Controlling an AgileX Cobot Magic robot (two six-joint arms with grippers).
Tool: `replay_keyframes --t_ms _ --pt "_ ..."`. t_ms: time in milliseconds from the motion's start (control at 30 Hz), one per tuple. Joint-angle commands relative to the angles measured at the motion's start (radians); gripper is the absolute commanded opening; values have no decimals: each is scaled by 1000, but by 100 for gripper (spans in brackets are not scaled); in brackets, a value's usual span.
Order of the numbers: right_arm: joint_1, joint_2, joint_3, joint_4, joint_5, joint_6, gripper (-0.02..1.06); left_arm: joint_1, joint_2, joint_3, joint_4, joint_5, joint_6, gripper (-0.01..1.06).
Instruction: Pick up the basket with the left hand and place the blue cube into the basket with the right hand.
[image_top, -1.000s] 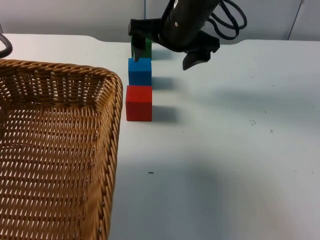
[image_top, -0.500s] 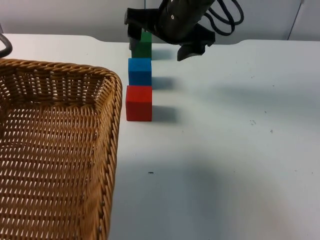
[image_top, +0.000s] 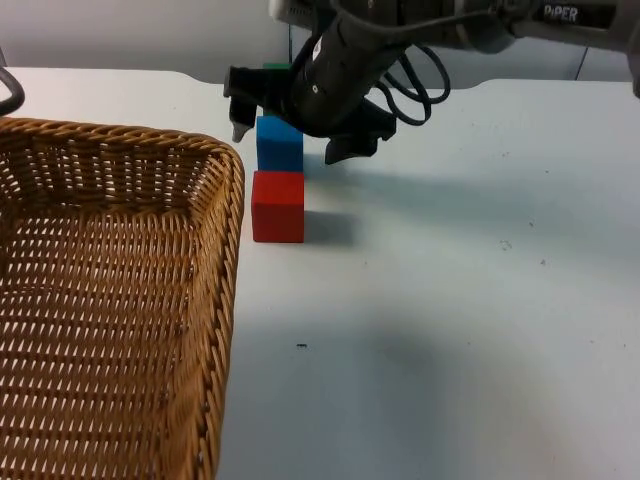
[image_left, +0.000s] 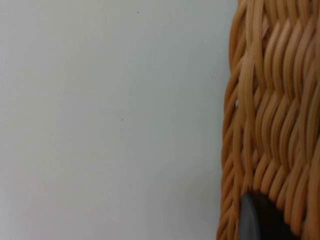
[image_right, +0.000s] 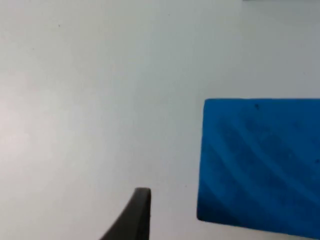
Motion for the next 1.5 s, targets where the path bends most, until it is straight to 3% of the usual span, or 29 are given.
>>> replay_keyframes --t_ms 0,433,567,800,867,900,933,1033,1067,1100,1133,1467 --pt "12 8 -8 0 -45 5 97 5 -11 1 -23 22 -2 0" --pt "15 51 -8 -35 -107 15 94 5 -11 1 -21 21 -2 0" --pt "15 57 -8 -47 -113 42 78 5 -11 1 -21 21 -2 0" --pt "15 57 -8 -87 -113 93 63 5 -11 1 -21 21 -2 0" --pt "15 57 -8 -87 -107 93 47 5 -11 1 -21 20 -2 0" --pt "15 57 -8 -87 -107 93 47 5 -11 1 -21 20 -2 0" --pt "15 55 -8 -87 -105 91 41 5 -11 1 -21 20 -2 0" --pt "19 49 -8 -85 -98 86 14 5 -11 1 -21 20 -2 0" --pt "19 49 -8 -85 -98 86 14 5 -11 1 -21 20 -2 0" --pt "19 44 -8 -88 -98 76 3 5 -11 1 -21 20 -2 0" --pt "21 37 -8 -87 -97 69 0 5 -11 1 -21 18 -2 0" --pt "42 -100 -8 -203 -44 36 0 5 -7 1 -21 13 -2 0"
